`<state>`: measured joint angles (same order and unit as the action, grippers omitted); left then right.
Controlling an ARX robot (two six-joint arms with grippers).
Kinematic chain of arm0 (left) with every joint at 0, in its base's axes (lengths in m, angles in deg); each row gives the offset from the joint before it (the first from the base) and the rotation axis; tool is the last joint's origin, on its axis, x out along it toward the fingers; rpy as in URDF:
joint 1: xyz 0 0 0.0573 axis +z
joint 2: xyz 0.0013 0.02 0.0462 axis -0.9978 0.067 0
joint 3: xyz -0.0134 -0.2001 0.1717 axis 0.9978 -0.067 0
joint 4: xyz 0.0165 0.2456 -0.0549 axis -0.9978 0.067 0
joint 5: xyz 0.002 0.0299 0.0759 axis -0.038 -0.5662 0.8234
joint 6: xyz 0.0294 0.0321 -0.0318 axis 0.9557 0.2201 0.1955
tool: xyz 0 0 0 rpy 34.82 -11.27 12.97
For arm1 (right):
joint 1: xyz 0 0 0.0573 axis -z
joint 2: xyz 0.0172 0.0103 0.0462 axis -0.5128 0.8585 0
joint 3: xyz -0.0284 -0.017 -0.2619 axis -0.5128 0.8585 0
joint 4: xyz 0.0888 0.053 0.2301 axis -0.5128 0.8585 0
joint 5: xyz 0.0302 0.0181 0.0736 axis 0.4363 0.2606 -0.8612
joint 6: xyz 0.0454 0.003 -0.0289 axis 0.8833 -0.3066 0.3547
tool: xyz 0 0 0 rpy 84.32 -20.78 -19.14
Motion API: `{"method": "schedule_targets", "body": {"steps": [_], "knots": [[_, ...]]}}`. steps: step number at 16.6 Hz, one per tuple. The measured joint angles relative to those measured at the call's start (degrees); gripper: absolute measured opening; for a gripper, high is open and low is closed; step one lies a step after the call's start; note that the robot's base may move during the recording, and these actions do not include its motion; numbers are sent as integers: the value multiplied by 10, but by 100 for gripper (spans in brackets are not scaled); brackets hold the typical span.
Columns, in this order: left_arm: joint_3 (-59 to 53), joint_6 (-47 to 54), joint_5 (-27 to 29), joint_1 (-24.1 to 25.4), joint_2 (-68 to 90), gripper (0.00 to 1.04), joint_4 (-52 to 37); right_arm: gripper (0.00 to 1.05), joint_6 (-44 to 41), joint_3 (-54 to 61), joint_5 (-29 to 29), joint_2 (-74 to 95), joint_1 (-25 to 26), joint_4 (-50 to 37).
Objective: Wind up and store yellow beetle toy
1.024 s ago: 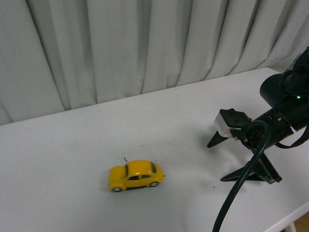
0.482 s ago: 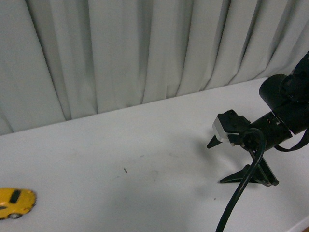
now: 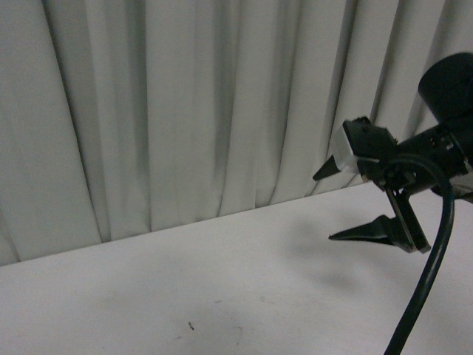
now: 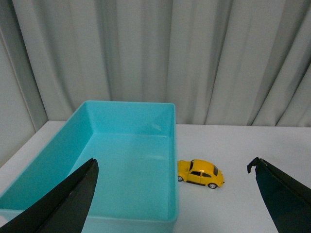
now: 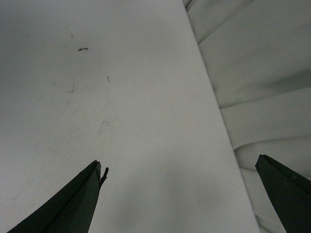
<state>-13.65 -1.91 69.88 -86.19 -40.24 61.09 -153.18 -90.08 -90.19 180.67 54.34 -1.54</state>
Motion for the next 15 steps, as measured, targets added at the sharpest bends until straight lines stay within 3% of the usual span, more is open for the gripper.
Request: {"method": "schedule_targets", "body": {"steps": [2,3,5,6,7,8,9,11,15], "knots": [[0,0,0,0,0,98,0,98,9,10,0,-51,-19,-9],[0,0,0,0,0,98,0,91,92,77,75,-80,-38,-200],[0,0,-1,0,0,98,0,70,388,257,254,-169,-101,-492],[0,0,0,0,0,98,0,57,557,325,316,-229,-136,-594],[0,0,0,0,0,98,0,46,669,355,343,-279,-150,-653],[0,0,0,0,0,98,0,33,785,377,360,-321,-153,-676],[0,0,0,0,0,98,0,23,840,405,371,-341,-158,-675],[0,0,0,0,0,98,0,1,886,463,385,-363,-176,-658],[0,0,0,0,0,98,0,2,908,518,439,-467,-227,-628]]}}
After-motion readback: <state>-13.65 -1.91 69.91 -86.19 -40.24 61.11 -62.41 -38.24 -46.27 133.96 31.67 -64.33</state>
